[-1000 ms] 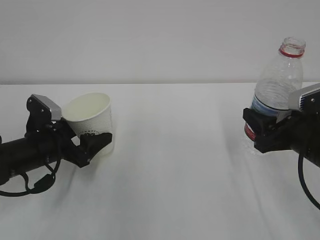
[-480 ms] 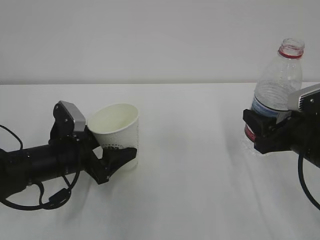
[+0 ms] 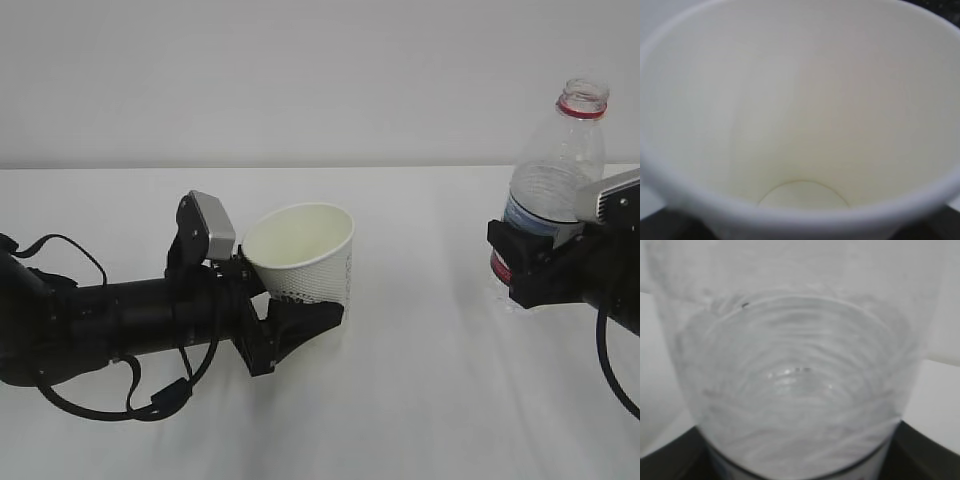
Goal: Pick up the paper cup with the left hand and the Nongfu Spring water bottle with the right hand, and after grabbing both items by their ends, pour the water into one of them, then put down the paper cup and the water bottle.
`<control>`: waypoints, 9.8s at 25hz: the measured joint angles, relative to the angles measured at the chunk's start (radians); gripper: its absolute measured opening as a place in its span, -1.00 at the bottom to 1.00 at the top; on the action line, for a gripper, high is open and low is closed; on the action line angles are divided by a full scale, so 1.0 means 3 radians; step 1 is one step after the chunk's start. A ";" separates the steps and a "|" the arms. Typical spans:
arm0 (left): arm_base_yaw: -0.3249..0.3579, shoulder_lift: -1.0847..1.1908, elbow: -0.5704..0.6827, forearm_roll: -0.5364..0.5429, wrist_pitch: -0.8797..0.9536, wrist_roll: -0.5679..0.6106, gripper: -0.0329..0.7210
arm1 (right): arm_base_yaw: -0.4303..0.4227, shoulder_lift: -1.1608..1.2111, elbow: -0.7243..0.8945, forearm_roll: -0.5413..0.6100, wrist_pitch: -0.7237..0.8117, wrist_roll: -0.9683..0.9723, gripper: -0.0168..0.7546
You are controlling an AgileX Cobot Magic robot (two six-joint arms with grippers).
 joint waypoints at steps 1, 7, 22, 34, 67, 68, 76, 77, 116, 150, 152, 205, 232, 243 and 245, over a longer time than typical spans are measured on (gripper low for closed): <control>-0.0008 0.0000 -0.0005 0.0023 0.0000 -0.0008 0.56 | 0.0000 0.0000 0.0000 0.0002 0.0000 0.0000 0.38; -0.0027 0.0000 -0.0005 0.0151 0.0000 -0.0016 0.55 | 0.0000 -0.0054 0.0036 0.0002 0.0049 0.0000 0.38; -0.0171 0.0000 -0.0014 0.0357 0.0000 -0.0030 0.54 | 0.0000 -0.0689 0.0129 -0.0009 0.0755 0.0124 0.38; -0.0397 0.0000 -0.0128 0.0363 0.0154 -0.0147 0.54 | 0.0000 -0.1134 0.0137 -0.0201 0.1221 0.0379 0.38; -0.0755 0.0000 -0.0400 0.0714 0.0286 -0.0584 0.54 | 0.0000 -0.1638 0.0102 -0.0259 0.1979 -0.0040 0.38; -0.0775 0.0000 -0.0400 0.0705 0.0300 -0.0584 0.54 | 0.0000 -0.1638 0.0102 -0.0262 0.1979 -0.0079 0.38; -0.0789 0.0000 -0.0400 0.0636 0.0313 -0.0433 0.54 | 0.0000 -0.1638 0.0102 -0.0267 0.1979 -0.0368 0.38; -0.0789 0.0000 -0.0400 0.0635 0.0313 -0.0431 0.53 | 0.0000 -0.1638 0.0102 -0.0267 0.1979 -0.0427 0.38; -0.0985 0.0000 -0.0415 0.0534 0.0420 -0.0411 0.51 | 0.0000 -0.1638 0.0102 -0.0267 0.1961 -0.2394 0.38; -0.0985 0.0000 -0.0539 0.0481 0.0590 -0.0411 0.50 | 0.0000 -0.1638 0.0102 0.0084 0.1668 -0.3840 0.38; -0.0985 0.0000 -0.0539 0.0481 0.0590 -0.0411 0.50 | 0.0000 -0.1638 0.0102 0.0153 0.1605 -0.3912 0.38; -0.0985 0.0000 -0.0539 0.0501 0.0590 -0.0411 0.50 | 0.0000 -0.1638 0.0102 0.0372 0.1359 -0.4752 0.38; -0.0985 0.0000 -0.0539 0.0501 0.0590 -0.0411 0.50 | 0.0000 -0.1638 0.0102 0.0378 0.1305 -0.4773 0.38; -0.0985 0.0000 -0.0539 0.0501 0.0590 -0.0411 0.50 | 0.0000 -0.1638 0.0102 0.0378 0.1298 -0.4779 0.38; -0.0985 0.0000 -0.0539 0.0501 0.0590 -0.0411 0.50 | 0.0000 -0.1638 0.0102 0.0378 0.1292 -0.4779 0.38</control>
